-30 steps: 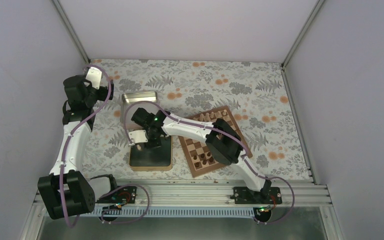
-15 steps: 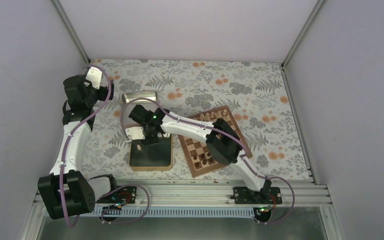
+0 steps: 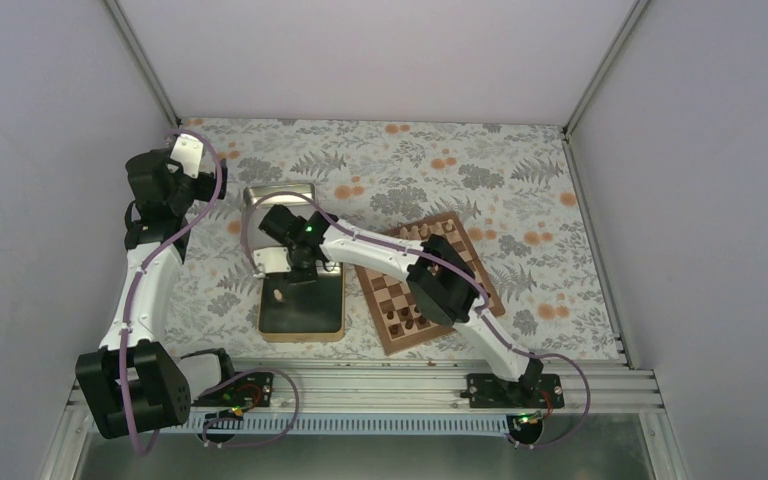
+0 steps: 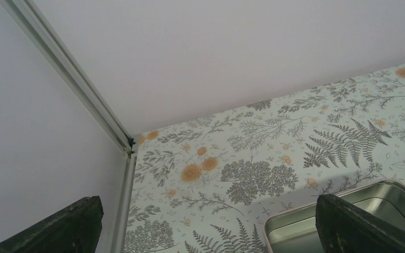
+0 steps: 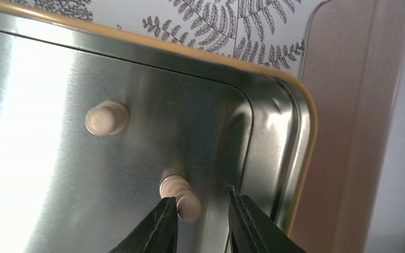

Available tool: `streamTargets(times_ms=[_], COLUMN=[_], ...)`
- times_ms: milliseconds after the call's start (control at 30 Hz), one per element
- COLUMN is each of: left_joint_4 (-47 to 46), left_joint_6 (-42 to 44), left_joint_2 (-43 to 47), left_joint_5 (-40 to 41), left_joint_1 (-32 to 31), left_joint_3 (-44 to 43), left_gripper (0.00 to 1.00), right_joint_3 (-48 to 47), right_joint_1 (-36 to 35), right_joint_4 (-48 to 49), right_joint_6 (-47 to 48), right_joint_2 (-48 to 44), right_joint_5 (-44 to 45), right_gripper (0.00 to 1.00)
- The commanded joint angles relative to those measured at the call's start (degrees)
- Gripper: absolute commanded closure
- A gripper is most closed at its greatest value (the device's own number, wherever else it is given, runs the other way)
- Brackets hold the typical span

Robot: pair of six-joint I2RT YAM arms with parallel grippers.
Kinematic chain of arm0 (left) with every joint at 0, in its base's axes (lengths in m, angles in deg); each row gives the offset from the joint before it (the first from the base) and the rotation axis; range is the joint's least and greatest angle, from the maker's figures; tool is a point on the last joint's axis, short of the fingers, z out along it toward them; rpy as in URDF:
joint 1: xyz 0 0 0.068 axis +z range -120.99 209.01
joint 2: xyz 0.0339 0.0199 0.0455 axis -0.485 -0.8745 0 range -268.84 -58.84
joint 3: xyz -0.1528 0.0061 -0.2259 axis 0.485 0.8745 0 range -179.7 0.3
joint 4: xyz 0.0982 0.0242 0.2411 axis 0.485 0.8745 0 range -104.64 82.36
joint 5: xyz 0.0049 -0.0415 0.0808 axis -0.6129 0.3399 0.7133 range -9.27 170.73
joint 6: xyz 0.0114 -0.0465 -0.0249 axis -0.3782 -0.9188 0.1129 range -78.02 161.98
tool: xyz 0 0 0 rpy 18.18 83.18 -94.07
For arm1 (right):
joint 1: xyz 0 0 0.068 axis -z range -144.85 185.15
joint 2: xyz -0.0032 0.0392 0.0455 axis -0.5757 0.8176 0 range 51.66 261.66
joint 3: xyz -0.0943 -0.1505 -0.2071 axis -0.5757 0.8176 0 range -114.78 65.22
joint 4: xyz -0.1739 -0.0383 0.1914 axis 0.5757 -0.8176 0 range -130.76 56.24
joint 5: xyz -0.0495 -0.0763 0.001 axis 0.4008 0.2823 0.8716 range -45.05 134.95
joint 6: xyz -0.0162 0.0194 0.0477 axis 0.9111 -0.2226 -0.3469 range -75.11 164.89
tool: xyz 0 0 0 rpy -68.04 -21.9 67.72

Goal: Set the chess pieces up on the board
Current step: Pick up the chess piece from the storage box, then place the chess piece on the chessboard.

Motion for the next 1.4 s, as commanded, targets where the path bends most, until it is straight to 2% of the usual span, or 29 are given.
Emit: streamTargets(times_ms=[0, 267, 500, 633, 833, 1000, 1167, 1367], left_joint_4=[-0.85, -0.92, -0.84, -0.84, -0.57, -0.56, -0.48, -0.32], left_joint_6=[-0.05, 0.04, -0.05, -0.03, -0.04, 0.04, 0.04, -0.05], left_joint_2=[0.87, 0.7, 0.75, 0.67, 0.67, 0.74, 0.5, 0.48], left_joint_5=[-1.39, -1.4, -1.52, -1.48, -1.57, -1.39, -1.6, -1.57], left_joint_1=[0.34, 0.42, 0.49, 0.51, 0.49, 0.51, 0.51, 0.52], left_joint_3=[0.65, 0.6, 0.52, 0.52, 0.25, 0.21, 0.03, -0.28], left_gripper=[0.0, 0.0, 0.0, 0.0, 0.0, 0.0, 0.0, 0.0], right_joint_3=[-1.92, -2.54, -3.18, -1.68, 4.27, 14.0, 27.33, 38.0], right_joint_1=[0.86, 0.91, 0.96, 0.98, 3.38, 11.24, 24.98, 37.06], right_joint_4=[-0.77, -1.73, -2.72, -3.86, -7.1, -8.35, -7.58, -5.15], right_joint_6=[-0.59, -0.51, -0.83, -1.42, -2.94, -4.55, -4.47, -2.42], right_joint_2=[1.88, 2.55, 1.65, -2.12, -14.31, -26.39, -37.3, -43.87], right_joint_5=[0.32, -1.29, -1.8, -2.26, -4.51, -5.06, -5.92, -8.31], right_gripper=[0.73, 0.74, 0.91, 0.96, 0.96, 0.96, 0.95, 0.96])
